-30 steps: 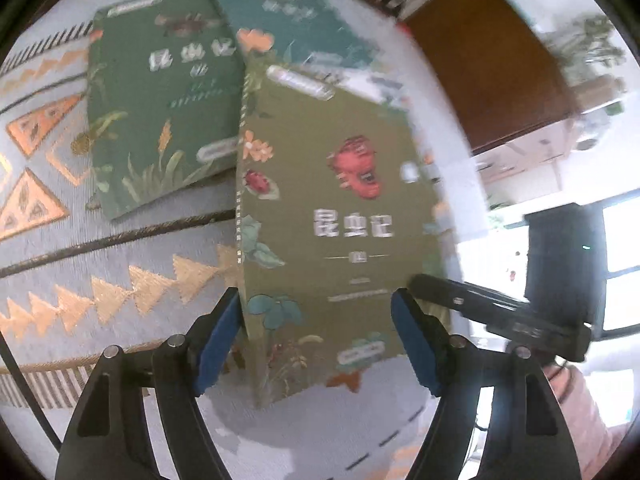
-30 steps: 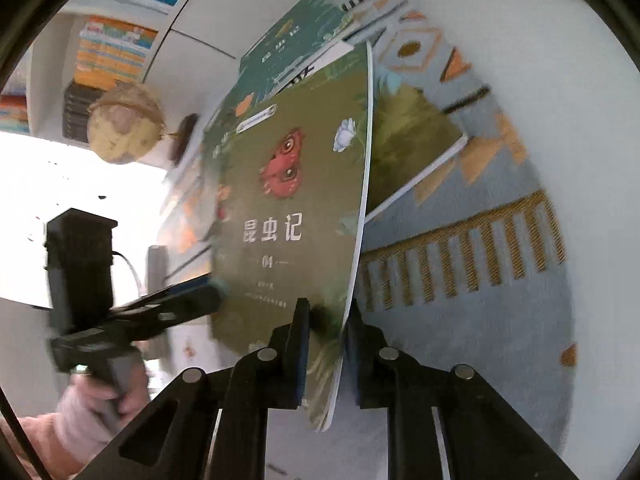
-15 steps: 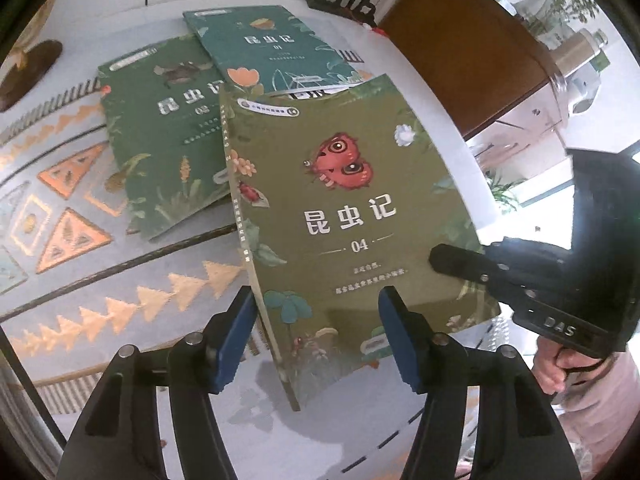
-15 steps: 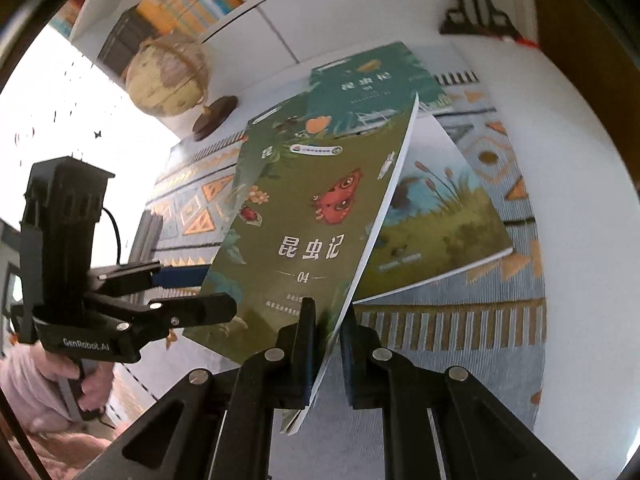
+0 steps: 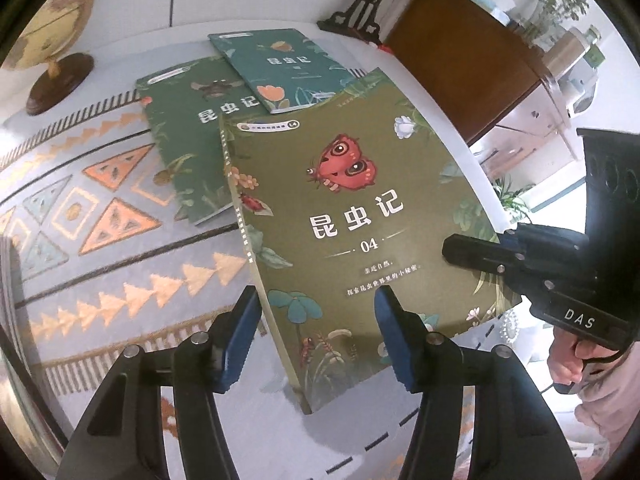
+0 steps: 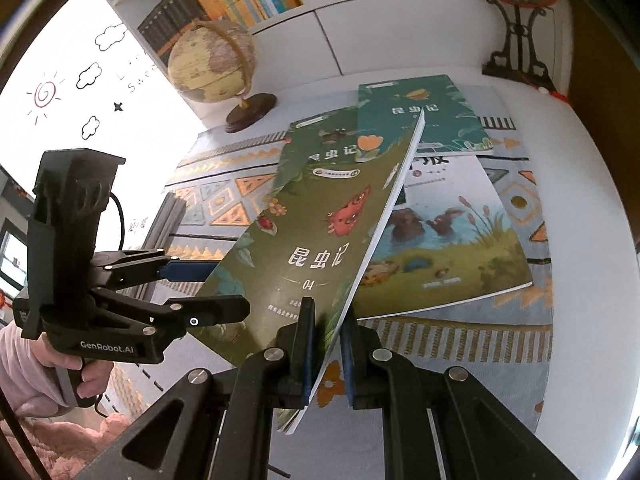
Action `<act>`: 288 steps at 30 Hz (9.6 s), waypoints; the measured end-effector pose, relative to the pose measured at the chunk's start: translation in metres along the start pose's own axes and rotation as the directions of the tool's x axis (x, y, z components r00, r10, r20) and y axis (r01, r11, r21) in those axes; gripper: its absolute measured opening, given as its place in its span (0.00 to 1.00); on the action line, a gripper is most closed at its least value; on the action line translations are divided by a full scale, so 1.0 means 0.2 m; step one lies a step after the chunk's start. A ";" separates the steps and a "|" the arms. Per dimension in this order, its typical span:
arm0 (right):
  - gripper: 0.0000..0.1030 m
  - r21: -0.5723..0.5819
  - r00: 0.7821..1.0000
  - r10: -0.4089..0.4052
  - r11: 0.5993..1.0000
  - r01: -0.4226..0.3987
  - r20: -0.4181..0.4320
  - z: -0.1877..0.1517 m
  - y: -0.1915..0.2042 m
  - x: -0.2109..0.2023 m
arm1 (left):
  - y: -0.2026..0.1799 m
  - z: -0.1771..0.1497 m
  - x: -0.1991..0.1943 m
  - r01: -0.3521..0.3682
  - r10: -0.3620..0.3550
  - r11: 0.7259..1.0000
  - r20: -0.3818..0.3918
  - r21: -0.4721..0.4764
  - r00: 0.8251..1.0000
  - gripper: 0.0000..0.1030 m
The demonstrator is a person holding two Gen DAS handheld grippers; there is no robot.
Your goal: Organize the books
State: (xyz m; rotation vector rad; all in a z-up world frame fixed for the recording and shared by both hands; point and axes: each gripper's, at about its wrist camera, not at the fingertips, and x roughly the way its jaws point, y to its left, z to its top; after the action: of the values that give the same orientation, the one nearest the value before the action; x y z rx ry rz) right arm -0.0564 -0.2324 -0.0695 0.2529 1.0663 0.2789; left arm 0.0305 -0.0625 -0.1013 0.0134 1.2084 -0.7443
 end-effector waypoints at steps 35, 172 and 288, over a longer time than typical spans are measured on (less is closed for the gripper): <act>0.12 -0.228 0.989 0.140 0.966 -0.124 0.055 0.06 0.80 0.00 | 0.39 -0.39 -0.65 -0.144 0.186 0.969 0.209 -0.202 0.960 0.53; 0.83 0.270 0.994 -0.061 0.959 0.084 -0.092 0.77 -0.70 0.60 | 0.15 0.82 0.51 0.041 -0.045 0.996 -0.048 -0.078 0.998 0.92; 0.14 0.105 0.989 -0.080 0.992 0.067 0.127 0.00 0.03 -0.08 | 0.06 0.07 -0.09 0.038 -0.035 0.998 0.079 -0.042 0.996 0.21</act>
State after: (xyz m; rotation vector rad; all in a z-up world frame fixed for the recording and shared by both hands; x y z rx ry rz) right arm -0.0637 -0.2314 -0.0542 0.3169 0.9585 0.1408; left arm 0.0460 -0.0506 -0.0852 -0.0731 1.1529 -0.7435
